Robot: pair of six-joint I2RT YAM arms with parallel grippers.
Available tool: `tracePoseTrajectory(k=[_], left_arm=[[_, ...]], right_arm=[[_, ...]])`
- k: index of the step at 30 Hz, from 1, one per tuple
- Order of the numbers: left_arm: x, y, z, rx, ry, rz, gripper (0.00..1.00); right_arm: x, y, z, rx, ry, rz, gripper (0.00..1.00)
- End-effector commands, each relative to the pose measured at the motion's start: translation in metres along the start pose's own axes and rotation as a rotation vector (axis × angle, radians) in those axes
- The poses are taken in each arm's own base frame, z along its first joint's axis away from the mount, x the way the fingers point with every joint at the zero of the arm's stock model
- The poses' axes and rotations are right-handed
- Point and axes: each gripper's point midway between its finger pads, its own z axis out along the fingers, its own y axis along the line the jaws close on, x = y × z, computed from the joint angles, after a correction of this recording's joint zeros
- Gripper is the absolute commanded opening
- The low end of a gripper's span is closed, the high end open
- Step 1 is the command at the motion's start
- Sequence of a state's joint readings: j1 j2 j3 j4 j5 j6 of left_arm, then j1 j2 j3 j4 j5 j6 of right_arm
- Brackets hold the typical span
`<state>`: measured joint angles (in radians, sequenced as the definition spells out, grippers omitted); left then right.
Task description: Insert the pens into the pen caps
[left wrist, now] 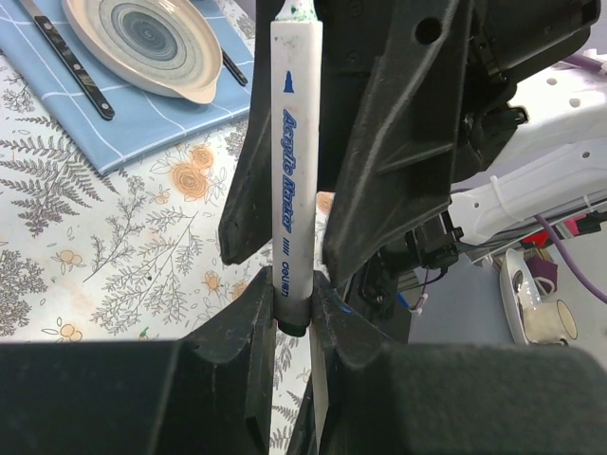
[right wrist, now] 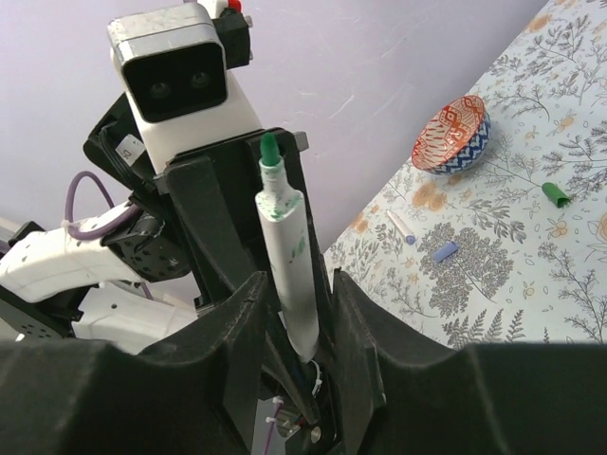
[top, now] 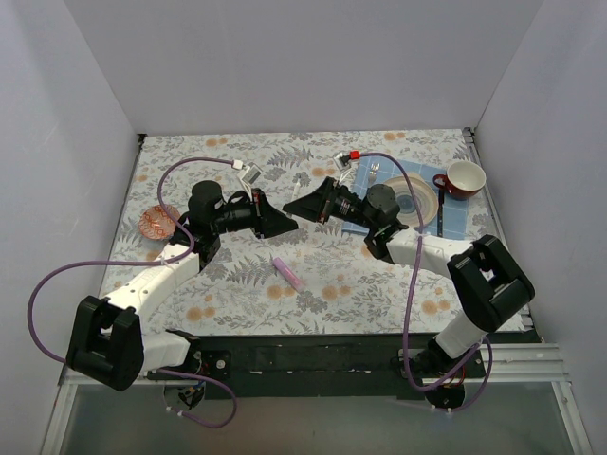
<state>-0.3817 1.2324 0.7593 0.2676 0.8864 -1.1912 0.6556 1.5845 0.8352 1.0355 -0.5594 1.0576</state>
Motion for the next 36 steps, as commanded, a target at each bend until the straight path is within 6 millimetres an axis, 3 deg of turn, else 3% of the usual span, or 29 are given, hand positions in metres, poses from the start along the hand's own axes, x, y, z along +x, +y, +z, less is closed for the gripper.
tracePoseTrajectory(k=[1, 6, 10, 12, 13, 15, 17, 19, 22, 23, 24, 26, 27, 29, 30, 32, 33, 34, 36], left_arm=[[0.000, -0.008, -0.001, 0.026, -0.007, 0.019, 0.00], [0.006, -0.004, 0.000, 0.029, 0.010, 0.002, 0.00], [0.009, -0.003, 0.000, 0.031, 0.012, -0.001, 0.00], [0.009, -0.005, 0.000, 0.039, 0.014, -0.008, 0.00], [0.009, -0.004, 0.000, 0.038, 0.016, -0.015, 0.17], [0.010, -0.002, 0.000, 0.017, 0.018, -0.027, 0.36], [0.010, 0.003, -0.002, -0.029, 0.022, -0.042, 0.49], [0.008, 0.011, -0.005, -0.094, 0.009, -0.051, 0.50], [-0.008, 0.048, -0.017, -0.363, -0.116, -0.151, 0.41], [-0.013, 0.073, -0.030, -0.531, -0.179, -0.208, 0.41], [-0.018, 0.085, -0.039, -0.610, -0.226, -0.300, 0.39], [-0.028, 0.100, -0.053, -0.704, -0.279, -0.379, 0.39], [-0.034, 0.122, -0.066, -0.809, -0.342, -0.427, 0.43], [-0.047, 0.139, -0.085, -0.983, -0.455, -0.624, 0.44], [-0.048, 0.166, -0.105, -1.162, -0.535, -0.673, 0.43], [-0.033, 0.183, -0.124, -1.354, -0.540, -0.791, 0.41], [-0.055, 0.183, -0.129, -1.381, -0.597, -0.801, 0.41], [-0.033, 0.199, -0.143, -1.529, -0.558, -0.837, 0.41], [-0.047, 0.208, -0.152, -1.559, -0.648, -0.936, 0.40]], right_arm=[[-0.013, 0.021, 0.011, -0.075, -0.048, -0.040, 0.36], [-0.013, 0.024, 0.013, -0.103, -0.056, -0.022, 0.23], [-0.017, 0.028, 0.014, -0.128, -0.076, -0.021, 0.01], [-0.016, 0.027, 0.015, -0.127, -0.076, -0.022, 0.01], [-0.017, 0.026, 0.013, -0.123, -0.088, -0.026, 0.01], [-0.019, 0.023, 0.009, -0.103, -0.107, -0.036, 0.01], [-0.025, 0.018, 0.004, -0.073, -0.118, -0.071, 0.01], [-0.031, 0.009, -0.004, -0.027, -0.124, -0.082, 0.01], [-0.038, -0.009, -0.023, 0.051, -0.134, -0.061, 0.01], [-0.035, -0.016, -0.030, 0.074, -0.130, -0.061, 0.01], [-0.034, -0.022, -0.035, 0.097, -0.125, -0.054, 0.01], [-0.036, -0.027, -0.046, 0.125, -0.120, -0.073, 0.01], [-0.033, -0.031, -0.050, 0.143, -0.108, -0.077, 0.01], [-0.030, -0.032, -0.056, 0.170, -0.096, -0.082, 0.01], [-0.026, -0.035, -0.059, 0.182, -0.087, -0.099, 0.01], [-0.026, -0.032, -0.064, 0.193, -0.085, -0.120, 0.01], [-0.025, -0.031, -0.065, 0.199, -0.081, -0.143, 0.01], [-0.027, -0.028, -0.067, 0.205, -0.087, -0.163, 0.01], [-0.025, -0.030, -0.070, 0.232, -0.075, -0.174, 0.01]])
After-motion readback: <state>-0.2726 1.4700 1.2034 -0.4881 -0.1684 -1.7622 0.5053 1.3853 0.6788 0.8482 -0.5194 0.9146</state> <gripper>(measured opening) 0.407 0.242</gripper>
